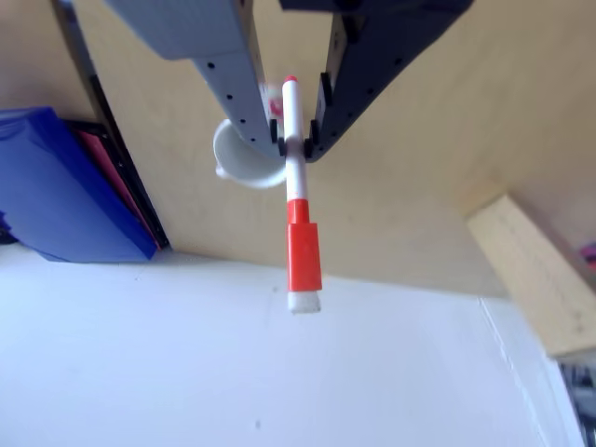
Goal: Grab the pen and place it in the cup.
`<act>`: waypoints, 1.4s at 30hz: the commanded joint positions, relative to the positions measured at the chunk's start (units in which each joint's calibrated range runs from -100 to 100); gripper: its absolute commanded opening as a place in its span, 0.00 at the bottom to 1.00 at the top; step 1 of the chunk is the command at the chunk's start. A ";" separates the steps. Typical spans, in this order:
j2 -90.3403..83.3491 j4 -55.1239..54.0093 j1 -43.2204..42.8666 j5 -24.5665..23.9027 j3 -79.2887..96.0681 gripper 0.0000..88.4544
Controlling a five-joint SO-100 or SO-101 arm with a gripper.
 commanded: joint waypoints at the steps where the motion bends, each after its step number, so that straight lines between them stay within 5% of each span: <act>1: 7.76 -3.66 1.49 -2.06 -8.50 0.01; 13: 25.02 -8.82 9.75 -6.00 -20.54 0.01; 42: 33.90 -29.12 6.25 -5.47 -9.31 0.01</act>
